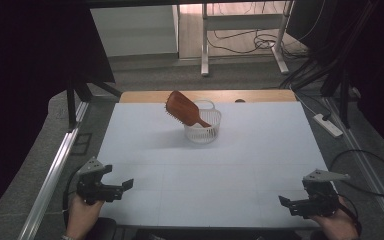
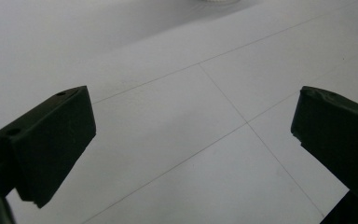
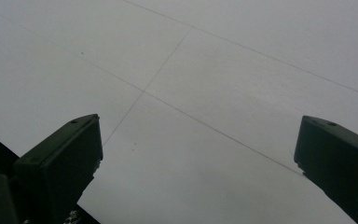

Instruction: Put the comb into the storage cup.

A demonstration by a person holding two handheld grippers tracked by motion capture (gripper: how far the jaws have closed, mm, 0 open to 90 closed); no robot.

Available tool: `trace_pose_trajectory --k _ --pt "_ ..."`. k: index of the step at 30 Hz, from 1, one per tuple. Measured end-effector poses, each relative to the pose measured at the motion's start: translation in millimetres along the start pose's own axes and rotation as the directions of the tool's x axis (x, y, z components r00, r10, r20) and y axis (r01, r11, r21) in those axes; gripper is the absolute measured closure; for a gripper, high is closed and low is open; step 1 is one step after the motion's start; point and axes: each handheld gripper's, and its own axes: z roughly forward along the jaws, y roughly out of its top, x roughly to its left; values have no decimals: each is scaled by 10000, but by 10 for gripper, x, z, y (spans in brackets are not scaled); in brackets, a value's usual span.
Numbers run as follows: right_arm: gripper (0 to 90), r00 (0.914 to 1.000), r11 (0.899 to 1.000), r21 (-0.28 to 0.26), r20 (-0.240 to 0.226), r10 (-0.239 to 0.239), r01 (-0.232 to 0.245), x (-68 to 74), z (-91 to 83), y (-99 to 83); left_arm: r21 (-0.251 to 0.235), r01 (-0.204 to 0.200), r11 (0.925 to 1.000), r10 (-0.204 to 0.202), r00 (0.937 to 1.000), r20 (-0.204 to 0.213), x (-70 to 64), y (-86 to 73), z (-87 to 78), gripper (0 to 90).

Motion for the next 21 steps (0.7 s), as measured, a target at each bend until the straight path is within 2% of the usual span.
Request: trace_pose_trajectory --k 11,21 --pt "11 10000 10000 1 20 -1 1 1 0 0 -31 61 10000 -61 9999 -120 -5 -65 -65 0" --pt "11 10000 10000 9 33 -6 6 3 1 0 140 8 9999 -4 9997 -233 -36 -121 -89 0"
